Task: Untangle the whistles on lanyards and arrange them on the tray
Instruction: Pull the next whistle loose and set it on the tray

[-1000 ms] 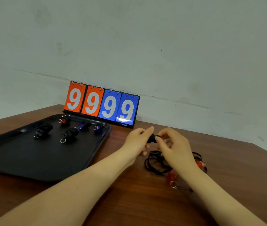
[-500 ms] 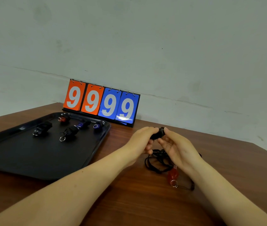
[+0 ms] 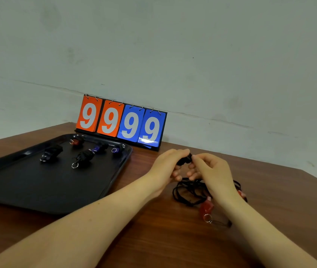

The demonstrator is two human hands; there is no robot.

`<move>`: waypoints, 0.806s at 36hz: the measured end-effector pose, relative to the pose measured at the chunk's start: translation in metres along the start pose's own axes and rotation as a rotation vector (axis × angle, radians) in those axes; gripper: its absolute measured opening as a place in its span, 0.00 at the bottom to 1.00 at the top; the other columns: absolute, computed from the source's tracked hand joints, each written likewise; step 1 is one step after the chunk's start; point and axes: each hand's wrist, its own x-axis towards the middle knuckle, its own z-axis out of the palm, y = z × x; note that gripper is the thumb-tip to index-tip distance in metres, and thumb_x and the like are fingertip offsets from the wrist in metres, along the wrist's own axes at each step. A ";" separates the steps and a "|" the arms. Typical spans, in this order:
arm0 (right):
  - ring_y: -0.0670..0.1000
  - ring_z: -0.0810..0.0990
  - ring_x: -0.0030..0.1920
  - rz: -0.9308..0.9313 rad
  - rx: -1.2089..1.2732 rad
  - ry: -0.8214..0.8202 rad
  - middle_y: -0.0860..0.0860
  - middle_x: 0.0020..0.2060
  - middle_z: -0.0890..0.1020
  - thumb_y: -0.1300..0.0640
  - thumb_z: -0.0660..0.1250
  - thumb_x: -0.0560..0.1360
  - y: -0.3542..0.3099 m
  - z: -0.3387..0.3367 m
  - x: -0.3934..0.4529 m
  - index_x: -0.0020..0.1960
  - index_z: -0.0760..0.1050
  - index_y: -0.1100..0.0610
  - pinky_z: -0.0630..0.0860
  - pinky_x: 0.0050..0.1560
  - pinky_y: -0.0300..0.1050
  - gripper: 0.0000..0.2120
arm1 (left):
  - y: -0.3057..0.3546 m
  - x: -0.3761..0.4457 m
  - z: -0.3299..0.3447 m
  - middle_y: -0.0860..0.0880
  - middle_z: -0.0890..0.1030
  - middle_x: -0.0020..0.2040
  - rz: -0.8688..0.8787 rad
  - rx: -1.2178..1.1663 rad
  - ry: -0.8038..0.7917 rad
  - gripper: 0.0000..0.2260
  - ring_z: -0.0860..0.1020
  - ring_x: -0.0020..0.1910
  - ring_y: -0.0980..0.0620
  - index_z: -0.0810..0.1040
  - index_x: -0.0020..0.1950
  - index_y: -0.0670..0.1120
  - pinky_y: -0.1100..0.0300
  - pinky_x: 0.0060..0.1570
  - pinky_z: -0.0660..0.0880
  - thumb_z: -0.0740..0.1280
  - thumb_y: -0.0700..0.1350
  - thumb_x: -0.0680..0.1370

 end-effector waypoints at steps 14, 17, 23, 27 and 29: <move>0.46 0.78 0.27 -0.083 -0.080 -0.010 0.55 0.33 0.82 0.60 0.64 0.78 -0.001 -0.002 -0.001 0.46 0.79 0.61 0.75 0.30 0.35 0.06 | 0.007 -0.006 0.001 0.48 0.65 0.32 -0.082 -0.130 -0.170 0.13 0.62 0.27 0.55 0.72 0.39 0.43 0.65 0.28 0.66 0.62 0.49 0.79; 0.47 0.79 0.28 -0.021 -0.001 -0.006 0.57 0.35 0.82 0.60 0.65 0.78 0.000 -0.002 0.000 0.48 0.79 0.61 0.76 0.30 0.36 0.05 | 0.009 -0.007 0.002 0.49 0.66 0.31 -0.107 -0.174 -0.195 0.12 0.63 0.27 0.55 0.72 0.42 0.41 0.65 0.27 0.68 0.61 0.48 0.80; 0.47 0.78 0.28 0.010 0.033 -0.026 0.53 0.34 0.83 0.62 0.64 0.78 0.003 -0.001 0.002 0.48 0.79 0.58 0.77 0.32 0.36 0.05 | 0.007 -0.006 0.003 0.46 0.68 0.32 -0.177 -0.248 -0.182 0.10 0.66 0.31 0.53 0.72 0.50 0.40 0.66 0.27 0.70 0.59 0.47 0.79; 0.42 0.81 0.32 -0.111 -0.121 -0.007 0.49 0.36 0.84 0.62 0.60 0.80 0.004 0.001 0.001 0.52 0.79 0.48 0.75 0.35 0.31 0.12 | 0.004 -0.006 0.004 0.46 0.70 0.32 -0.159 -0.297 -0.141 0.11 0.66 0.31 0.53 0.74 0.48 0.39 0.64 0.31 0.70 0.60 0.47 0.79; 0.39 0.81 0.39 -0.135 -0.198 -0.020 0.48 0.44 0.83 0.61 0.58 0.81 0.005 0.002 0.001 0.60 0.76 0.47 0.74 0.38 0.27 0.14 | 0.005 -0.005 0.004 0.47 0.75 0.31 -0.155 -0.322 -0.090 0.12 0.67 0.31 0.53 0.76 0.51 0.40 0.63 0.32 0.72 0.62 0.49 0.79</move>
